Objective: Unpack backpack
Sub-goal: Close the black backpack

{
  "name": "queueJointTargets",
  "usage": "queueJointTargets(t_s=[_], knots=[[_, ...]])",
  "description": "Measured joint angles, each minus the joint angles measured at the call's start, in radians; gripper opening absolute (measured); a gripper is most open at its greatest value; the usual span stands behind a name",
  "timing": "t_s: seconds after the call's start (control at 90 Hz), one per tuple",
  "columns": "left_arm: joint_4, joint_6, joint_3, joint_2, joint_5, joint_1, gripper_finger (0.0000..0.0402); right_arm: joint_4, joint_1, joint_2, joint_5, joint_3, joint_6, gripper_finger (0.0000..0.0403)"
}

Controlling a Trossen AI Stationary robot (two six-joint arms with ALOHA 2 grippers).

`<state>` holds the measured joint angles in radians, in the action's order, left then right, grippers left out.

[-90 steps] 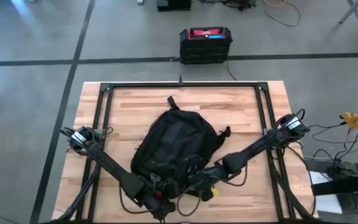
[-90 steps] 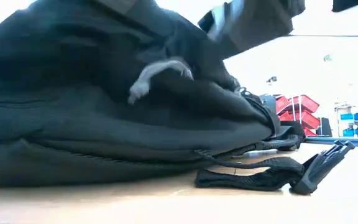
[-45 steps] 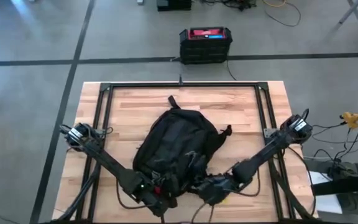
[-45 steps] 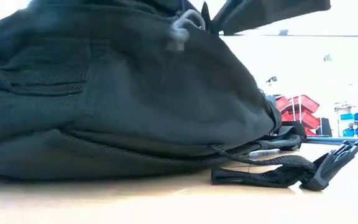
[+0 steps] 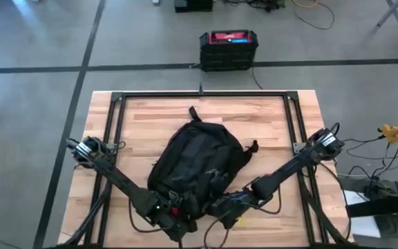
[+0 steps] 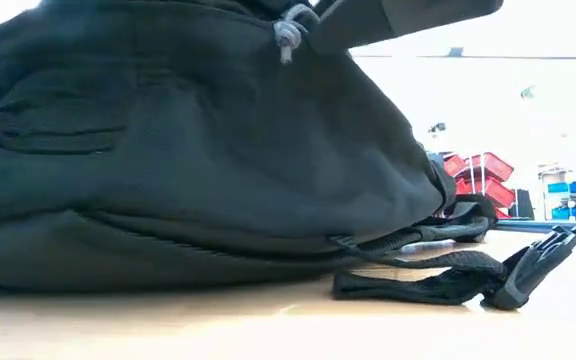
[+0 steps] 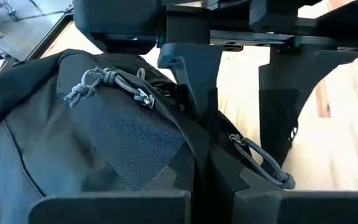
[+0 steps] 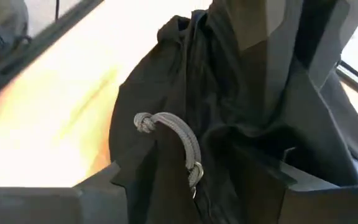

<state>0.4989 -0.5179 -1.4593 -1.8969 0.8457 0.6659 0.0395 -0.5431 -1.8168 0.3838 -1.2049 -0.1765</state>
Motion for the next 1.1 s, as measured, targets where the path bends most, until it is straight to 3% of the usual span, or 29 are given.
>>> queueJointTargets(t_s=[0.367, 0.722, 1.1], knots=[[-0.006, -0.021, 0.012, 0.000, -0.006, 0.000, 0.0002, -0.024, 0.019, -0.005, -0.014, 0.000, 0.055, 0.0009], [0.009, -0.080, 0.033, 0.000, 0.005, 0.025, 0.0002, 0.104, -0.024, 0.087, -0.013, -0.010, 0.191, 0.0004], [0.015, -0.068, 0.042, 0.000, -0.007, 0.034, 0.0002, 0.011, -0.011, 0.084, -0.054, -0.001, 0.204, 0.0003]])
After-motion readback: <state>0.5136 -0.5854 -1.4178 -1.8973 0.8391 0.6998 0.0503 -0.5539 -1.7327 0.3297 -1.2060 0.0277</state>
